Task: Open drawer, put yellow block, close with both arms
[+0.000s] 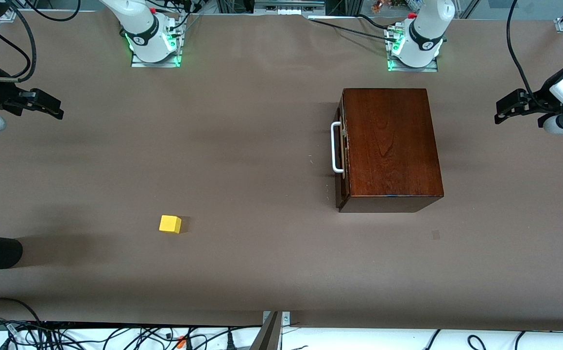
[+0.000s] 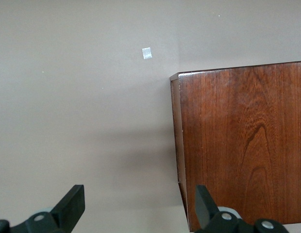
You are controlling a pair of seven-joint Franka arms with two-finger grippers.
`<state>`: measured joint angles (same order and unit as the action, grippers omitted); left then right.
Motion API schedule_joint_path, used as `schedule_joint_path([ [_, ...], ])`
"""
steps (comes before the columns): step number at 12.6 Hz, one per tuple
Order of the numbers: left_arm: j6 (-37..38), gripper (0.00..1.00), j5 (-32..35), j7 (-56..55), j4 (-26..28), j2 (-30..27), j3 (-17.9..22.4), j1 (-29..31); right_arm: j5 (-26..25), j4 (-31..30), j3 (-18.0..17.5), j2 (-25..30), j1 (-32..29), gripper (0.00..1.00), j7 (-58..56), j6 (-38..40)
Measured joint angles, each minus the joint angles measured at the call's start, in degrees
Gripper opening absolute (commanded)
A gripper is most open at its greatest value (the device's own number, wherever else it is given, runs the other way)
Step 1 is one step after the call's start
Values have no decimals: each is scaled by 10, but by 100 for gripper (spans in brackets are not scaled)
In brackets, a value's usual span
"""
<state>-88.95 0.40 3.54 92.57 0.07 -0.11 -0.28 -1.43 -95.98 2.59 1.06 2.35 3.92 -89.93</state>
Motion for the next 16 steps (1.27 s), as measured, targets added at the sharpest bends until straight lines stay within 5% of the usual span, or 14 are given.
schedule_joint_path([
  [16, 33, 100, 0, 1, 0, 0, -4, -3, 0, 0, 0, 0, 0, 100, 0, 0],
])
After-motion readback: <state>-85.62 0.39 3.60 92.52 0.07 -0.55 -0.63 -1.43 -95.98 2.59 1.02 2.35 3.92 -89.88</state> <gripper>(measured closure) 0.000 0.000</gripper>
